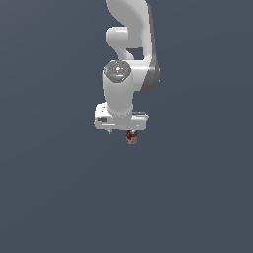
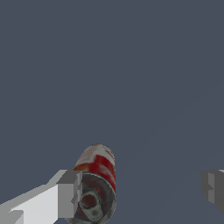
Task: Pick up the object and move it to a goal position.
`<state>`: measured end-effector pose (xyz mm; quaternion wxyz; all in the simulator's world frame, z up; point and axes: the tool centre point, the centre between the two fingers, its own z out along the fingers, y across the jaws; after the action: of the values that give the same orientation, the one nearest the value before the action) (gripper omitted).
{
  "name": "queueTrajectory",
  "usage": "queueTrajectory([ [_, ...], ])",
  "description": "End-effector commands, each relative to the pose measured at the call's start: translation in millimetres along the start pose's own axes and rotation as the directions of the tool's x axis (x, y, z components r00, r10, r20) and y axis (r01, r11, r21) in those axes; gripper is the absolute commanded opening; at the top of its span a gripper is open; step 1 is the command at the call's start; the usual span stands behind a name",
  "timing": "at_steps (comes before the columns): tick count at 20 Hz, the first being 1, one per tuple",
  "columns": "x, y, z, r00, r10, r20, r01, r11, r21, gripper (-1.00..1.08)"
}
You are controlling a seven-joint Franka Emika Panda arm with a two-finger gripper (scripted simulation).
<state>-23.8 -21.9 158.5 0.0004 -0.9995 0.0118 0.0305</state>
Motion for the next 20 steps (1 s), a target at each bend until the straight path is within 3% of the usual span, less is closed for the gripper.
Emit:
queueTrajectory([
  [1, 0, 0, 0, 1.0, 0.0, 0.0, 0.0, 1.0, 0.0, 1.0],
  [11, -7, 24, 5, 1.0, 0.005, 0.023, -0.004, 1.0, -0.013, 1.0],
  [20, -10, 18, 8, 1.0, -0.024, 0.016, 0.025, 1.0, -0.012, 1.0],
])
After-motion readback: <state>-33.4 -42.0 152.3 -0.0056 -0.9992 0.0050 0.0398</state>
